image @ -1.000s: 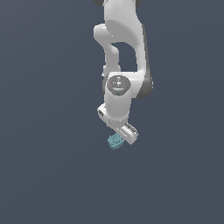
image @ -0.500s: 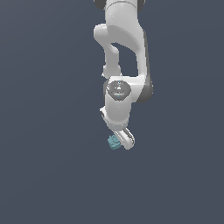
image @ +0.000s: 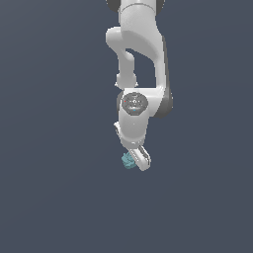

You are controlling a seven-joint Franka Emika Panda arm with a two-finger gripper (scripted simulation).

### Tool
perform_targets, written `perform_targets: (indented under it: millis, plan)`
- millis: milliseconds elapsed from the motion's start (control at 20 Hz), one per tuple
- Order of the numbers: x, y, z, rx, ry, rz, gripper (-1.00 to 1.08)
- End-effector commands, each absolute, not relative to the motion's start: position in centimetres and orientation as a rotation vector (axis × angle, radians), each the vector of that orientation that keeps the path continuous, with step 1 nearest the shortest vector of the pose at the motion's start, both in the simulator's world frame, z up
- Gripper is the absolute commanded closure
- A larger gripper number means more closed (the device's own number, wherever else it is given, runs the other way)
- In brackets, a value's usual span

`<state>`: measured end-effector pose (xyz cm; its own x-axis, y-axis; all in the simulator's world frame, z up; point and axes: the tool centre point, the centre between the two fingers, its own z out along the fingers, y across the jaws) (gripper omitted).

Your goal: Pick up the object and move it to a goal position.

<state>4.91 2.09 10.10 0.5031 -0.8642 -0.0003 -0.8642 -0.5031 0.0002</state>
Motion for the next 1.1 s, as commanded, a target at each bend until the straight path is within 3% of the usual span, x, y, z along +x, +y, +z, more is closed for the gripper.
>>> perform_targets:
  millis: [0,750,800,1050]
  plan:
    - [4.9,2.1,9.9,2.723,-1.566,-0.001,-0.92]
    - [4.9,2.1,5.1,2.720,-1.573,0.000,-0.92]
    - [4.9,2.1,5.1,2.720,-1.573,0.000,1.08]
    - [4.9,2.1,5.1,2.720,-1.573,0.000,1.08]
